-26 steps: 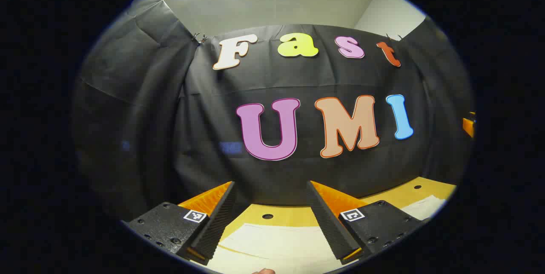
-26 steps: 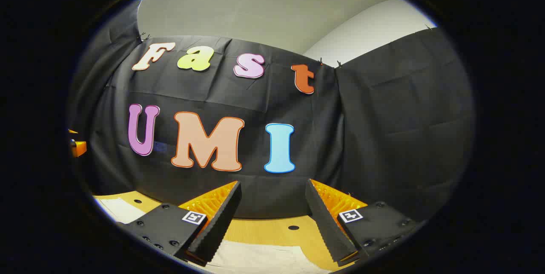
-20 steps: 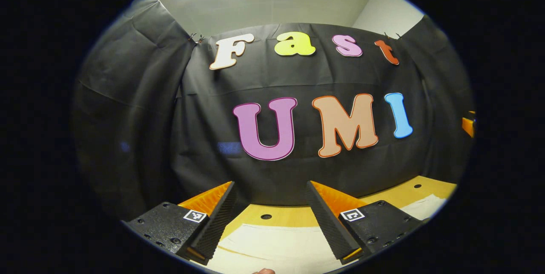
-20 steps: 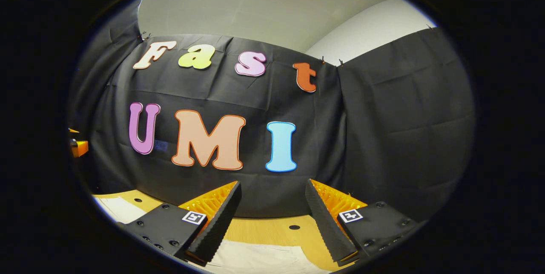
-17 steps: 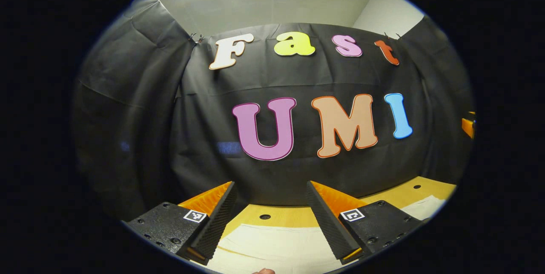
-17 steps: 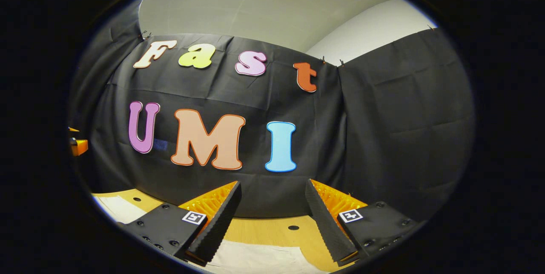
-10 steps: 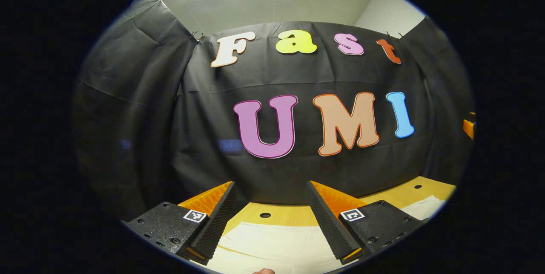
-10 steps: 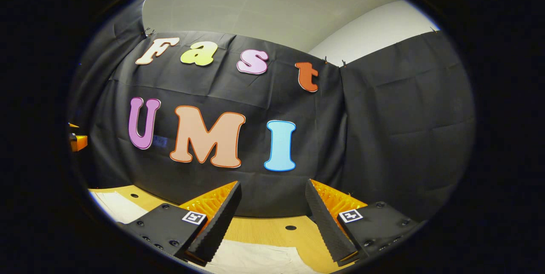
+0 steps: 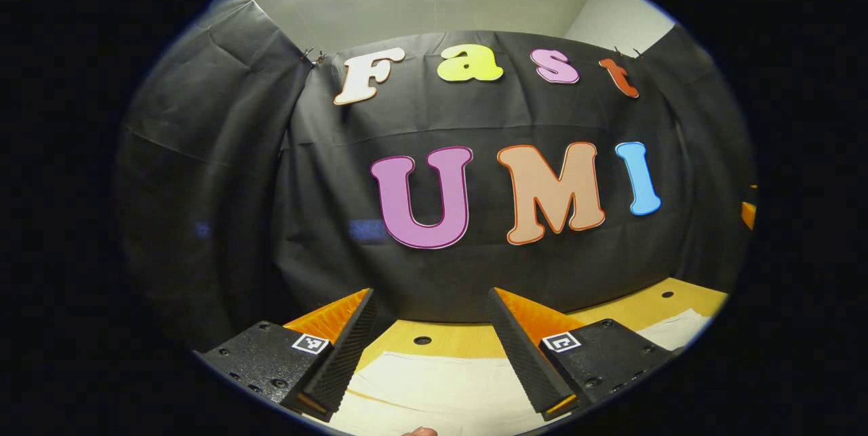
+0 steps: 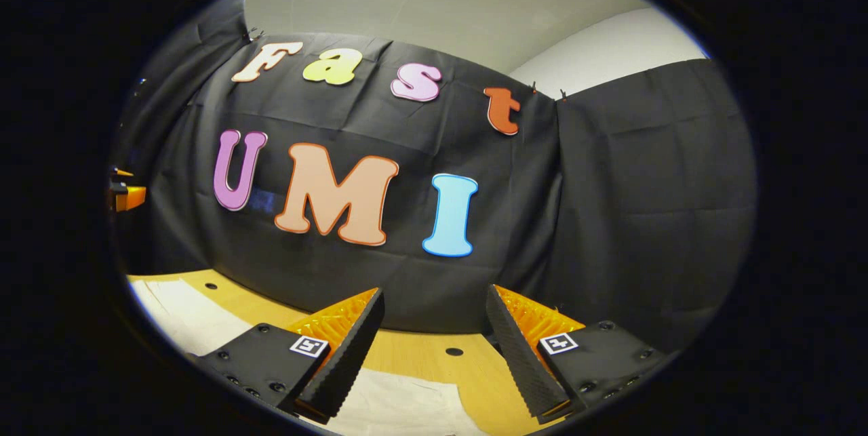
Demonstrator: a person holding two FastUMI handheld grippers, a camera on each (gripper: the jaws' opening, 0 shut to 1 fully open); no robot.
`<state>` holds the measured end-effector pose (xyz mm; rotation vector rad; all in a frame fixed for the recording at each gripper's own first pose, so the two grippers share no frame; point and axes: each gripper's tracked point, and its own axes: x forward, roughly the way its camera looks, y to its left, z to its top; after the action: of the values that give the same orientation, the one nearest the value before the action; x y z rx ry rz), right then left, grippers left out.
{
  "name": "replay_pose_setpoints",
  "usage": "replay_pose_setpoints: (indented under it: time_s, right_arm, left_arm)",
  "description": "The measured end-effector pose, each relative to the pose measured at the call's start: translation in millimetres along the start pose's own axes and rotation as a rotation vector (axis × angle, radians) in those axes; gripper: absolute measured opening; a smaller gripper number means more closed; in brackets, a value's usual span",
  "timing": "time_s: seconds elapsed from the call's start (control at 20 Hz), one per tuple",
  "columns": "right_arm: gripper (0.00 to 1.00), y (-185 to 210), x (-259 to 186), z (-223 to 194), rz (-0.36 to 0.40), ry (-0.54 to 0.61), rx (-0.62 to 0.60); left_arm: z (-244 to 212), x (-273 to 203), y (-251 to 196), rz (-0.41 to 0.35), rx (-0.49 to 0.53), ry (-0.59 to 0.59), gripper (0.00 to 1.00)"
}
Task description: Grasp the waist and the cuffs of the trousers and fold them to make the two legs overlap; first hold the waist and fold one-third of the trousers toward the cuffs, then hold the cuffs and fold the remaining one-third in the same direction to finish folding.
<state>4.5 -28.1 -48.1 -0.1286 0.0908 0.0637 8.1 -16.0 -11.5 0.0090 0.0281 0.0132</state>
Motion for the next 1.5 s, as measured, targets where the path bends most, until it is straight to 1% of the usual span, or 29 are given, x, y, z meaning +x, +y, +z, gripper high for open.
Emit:
replay_pose_setpoints:
  time_s: [0.05,0.1,0.15,0.2,0.25,0.45,0.5,0.55,0.65,0.8,0.85,0.9,1.05,1.25,1.5]
  right_arm:
    - [0.98,-3,-2,-7,0.004,0.011,-0.012]
    - [0.97,-4,-4,-12,0.01,0.023,-0.025]
    - [0.97,-6,-7,-20,0.021,0.039,-0.039]
    - [0.98,-6,-8,-26,0.035,0.053,-0.056]
    - [0.97,-7,-10,-34,0.05,0.069,-0.082]
    - [0.97,-17,-23,-63,0.095,0.12,-0.188]
    - [0.97,-17,-26,-71,0.111,0.134,-0.223]
    - [0.98,-17,-29,-81,0.132,0.147,-0.263]
    - [0.97,-17,-37,-97,0.186,0.168,-0.359]
    - [0.98,-10,-52,-126,0.289,0.199,-0.497]
    - [0.97,-5,-57,-135,0.321,0.209,-0.534]
    - [0.98,-3,-61,-145,0.354,0.218,-0.569]
    - [0.98,4,-75,-178,0.44,0.264,-0.651]
    - [0.98,7,-84,-208,0.52,0.301,-0.757]
    - [0.97,6,-106,-260,0.651,0.384,-0.893]
  left_arm:
    - [-1,-1,-2,0.0,0.001,0.001,0.97]
    - [-1,-1,-3,-0.002,-0.001,0.002,0.99]
    - [-2,0,-5,-0.003,-0.003,0.004,0.98]
    - [-2,1,-7,-0.004,-0.005,0.007,0.99]
    - [-4,0,-9,-0.004,-0.008,0.009,0.98]
    - [-8,-1,-12,-0.003,-0.002,0.022,0.98]
    - [-9,-1,-13,-0.002,0.0,0.025,0.99]
    - [-11,-2,-13,0.0,0.0,0.029,0.98]
    - [-14,-3,-14,0.004,-0.002,0.037,0.98]
    - [-19,-5,-15,0.014,-0.004,0.051,0.98]
    - [-22,-6,-15,0.017,-0.002,0.055,0.96]
    - [-23,-6,-14,0.019,0.003,0.059,0.98]
    - [-26,-8,-16,0.023,0.015,0.066,0.98]
    - [-28,-9,-15,0.026,0.024,0.073,0.98]
    - [-33,-12,-11,0.036,0.017,0.086,0.98]
